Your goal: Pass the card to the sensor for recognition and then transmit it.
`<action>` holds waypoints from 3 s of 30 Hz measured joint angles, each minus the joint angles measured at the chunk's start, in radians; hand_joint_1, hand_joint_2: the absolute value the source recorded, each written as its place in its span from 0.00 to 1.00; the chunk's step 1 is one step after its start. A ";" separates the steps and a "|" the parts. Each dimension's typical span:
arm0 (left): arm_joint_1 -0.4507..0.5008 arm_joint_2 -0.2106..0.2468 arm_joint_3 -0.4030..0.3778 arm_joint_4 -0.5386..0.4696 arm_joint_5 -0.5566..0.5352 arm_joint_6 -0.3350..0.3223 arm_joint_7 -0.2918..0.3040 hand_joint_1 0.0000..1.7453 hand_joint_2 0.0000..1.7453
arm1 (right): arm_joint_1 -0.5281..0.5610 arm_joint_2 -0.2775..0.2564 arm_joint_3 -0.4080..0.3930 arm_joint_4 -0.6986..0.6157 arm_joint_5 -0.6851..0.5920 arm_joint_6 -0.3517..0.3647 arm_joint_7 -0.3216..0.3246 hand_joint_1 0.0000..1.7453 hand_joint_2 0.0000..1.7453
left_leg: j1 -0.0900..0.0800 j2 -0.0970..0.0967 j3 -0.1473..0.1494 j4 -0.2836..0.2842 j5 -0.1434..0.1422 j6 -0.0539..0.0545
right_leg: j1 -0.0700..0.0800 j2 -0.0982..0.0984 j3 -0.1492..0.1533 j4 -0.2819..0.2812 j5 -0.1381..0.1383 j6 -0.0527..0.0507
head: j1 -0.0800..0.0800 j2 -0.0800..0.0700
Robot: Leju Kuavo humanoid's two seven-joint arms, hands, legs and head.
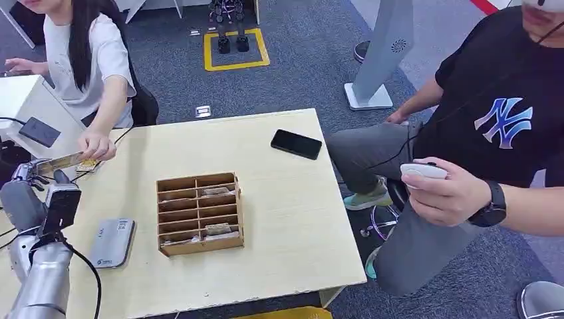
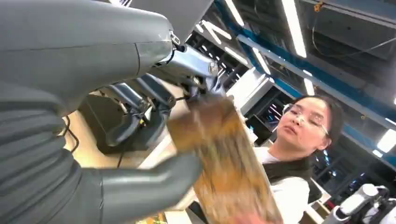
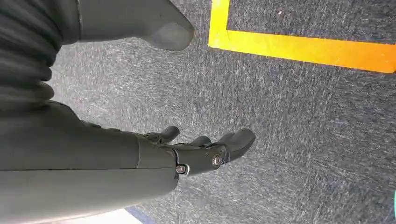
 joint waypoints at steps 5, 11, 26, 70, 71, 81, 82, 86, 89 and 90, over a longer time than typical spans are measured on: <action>-0.001 -0.004 0.000 0.000 -0.005 -0.007 0.004 0.00 1.00 | 0.000 0.000 0.000 0.000 0.000 0.000 0.000 0.00 1.00 | 0.000 0.000 0.000 0.000 0.000 0.000 | 0.000 0.000 0.000 0.000 0.000 0.000 | 0.000 0.000; -0.001 -0.010 0.000 0.000 -0.008 -0.007 0.005 0.00 1.00 | 0.000 0.000 0.000 0.000 0.000 0.000 0.000 0.00 1.00 | 0.000 0.000 0.000 0.000 0.000 0.000 | 0.000 0.000 0.000 0.000 0.000 0.000 | 0.000 0.000; -0.001 -0.010 0.000 0.000 -0.010 -0.005 0.019 0.00 1.00 | 0.000 0.000 0.000 0.000 0.000 -0.001 0.000 0.00 1.00 | 0.000 0.000 0.000 0.000 0.000 0.000 | 0.000 0.000 0.000 0.000 0.000 0.000 | 0.000 0.000; 0.885 0.174 -0.599 -0.789 -0.653 0.073 0.265 0.00 1.00 | 0.023 -0.001 -0.063 0.001 -0.074 -0.047 0.008 0.00 1.00 | -0.001 0.002 0.003 0.000 -0.008 0.002 | -0.001 0.001 0.003 0.000 -0.007 0.004 | -0.001 0.000; 0.871 0.182 -0.626 -0.785 -0.685 0.073 0.292 0.00 1.00 | 0.023 -0.001 -0.063 0.001 -0.074 -0.047 0.008 0.00 1.00 | -0.001 0.001 0.003 0.000 -0.008 0.002 | -0.001 0.001 0.003 0.000 -0.007 0.004 | 0.000 0.000; 0.791 0.211 -0.732 -0.750 -0.726 0.076 0.325 0.00 1.00 | 0.023 -0.002 -0.069 0.001 -0.073 -0.047 0.008 0.00 1.00 | -0.001 0.000 0.002 0.000 -0.009 0.003 | 0.000 0.000 0.004 0.000 -0.008 0.004 | -0.001 0.000; 0.790 0.211 -0.733 -0.748 -0.726 0.076 0.325 0.00 1.00 | 0.023 -0.002 -0.069 0.001 -0.073 -0.047 0.009 0.00 1.00 | -0.001 0.000 0.002 0.000 -0.009 0.003 | -0.001 0.000 0.004 0.000 -0.008 0.004 | 0.000 0.000; 0.786 0.215 -0.740 -0.743 -0.727 0.076 0.325 0.00 1.00 | 0.023 -0.002 -0.069 0.001 -0.073 -0.047 0.009 0.00 1.00 | -0.001 0.000 0.002 0.000 -0.009 0.003 | -0.001 0.000 0.004 0.000 -0.008 0.004 | 0.000 0.000; 0.777 0.219 -0.750 -0.736 -0.781 0.077 0.380 0.00 1.00 | 0.023 -0.002 -0.070 0.001 -0.074 -0.050 0.002 0.00 1.00 | -0.001 0.000 0.003 0.000 -0.009 0.003 | 0.000 0.000 0.004 0.000 -0.008 0.004 | 0.000 0.000; 0.768 0.219 -0.759 -0.725 -0.793 0.077 0.402 0.00 1.00 | 0.023 -0.002 -0.071 0.001 -0.075 -0.053 -0.005 0.00 1.00 | -0.001 0.000 0.003 0.000 -0.009 0.003 | -0.001 0.000 0.004 0.000 -0.008 0.004 | -0.001 0.000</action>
